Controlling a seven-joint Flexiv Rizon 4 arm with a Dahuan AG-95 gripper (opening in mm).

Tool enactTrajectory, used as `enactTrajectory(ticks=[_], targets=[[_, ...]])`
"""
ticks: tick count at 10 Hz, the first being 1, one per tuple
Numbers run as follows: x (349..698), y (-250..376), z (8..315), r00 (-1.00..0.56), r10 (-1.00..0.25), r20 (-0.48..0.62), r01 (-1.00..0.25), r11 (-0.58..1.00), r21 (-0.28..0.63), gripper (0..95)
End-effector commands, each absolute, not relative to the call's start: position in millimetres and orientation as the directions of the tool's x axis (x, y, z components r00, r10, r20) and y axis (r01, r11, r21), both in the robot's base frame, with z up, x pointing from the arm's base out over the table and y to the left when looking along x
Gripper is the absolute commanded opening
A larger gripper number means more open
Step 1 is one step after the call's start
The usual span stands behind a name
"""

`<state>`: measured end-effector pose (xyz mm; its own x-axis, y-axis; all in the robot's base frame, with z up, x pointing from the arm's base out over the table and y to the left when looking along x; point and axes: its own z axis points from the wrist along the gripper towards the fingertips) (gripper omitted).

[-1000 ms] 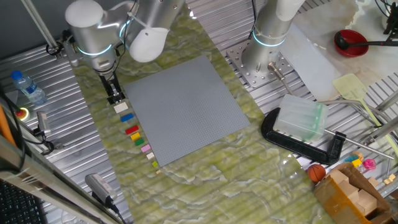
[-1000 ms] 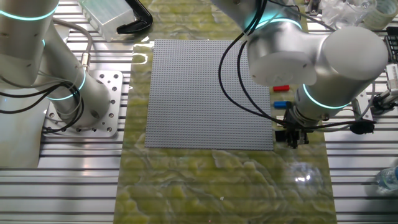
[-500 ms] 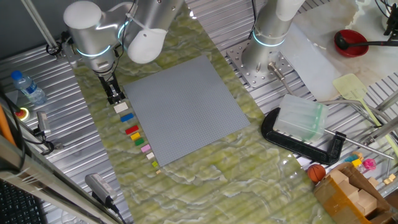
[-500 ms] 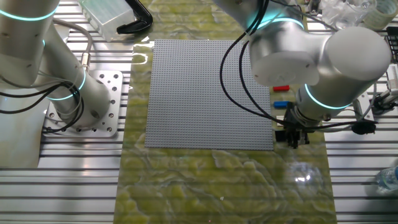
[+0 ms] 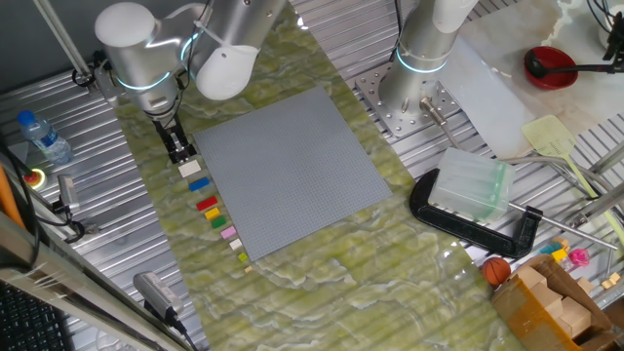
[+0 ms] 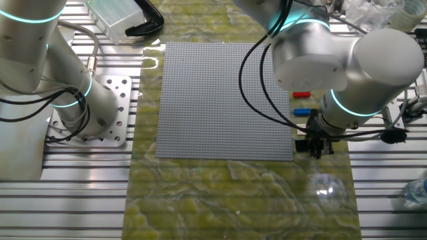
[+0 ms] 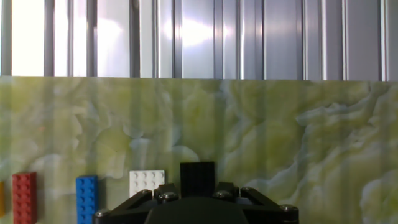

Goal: Build with small Lego blocks

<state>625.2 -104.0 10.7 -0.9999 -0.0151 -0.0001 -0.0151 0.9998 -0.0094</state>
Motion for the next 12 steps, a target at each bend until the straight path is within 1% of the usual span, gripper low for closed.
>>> enactTrajectory(ticks=[1,12], targets=[[631.0,-102.9,13.0,-1.000,-0.014,0.027,-0.014,1.000,-0.008,38.0],[627.7,-106.5,10.5,-0.999,-0.026,0.032,-0.027,1.000,-0.009,38.0]])
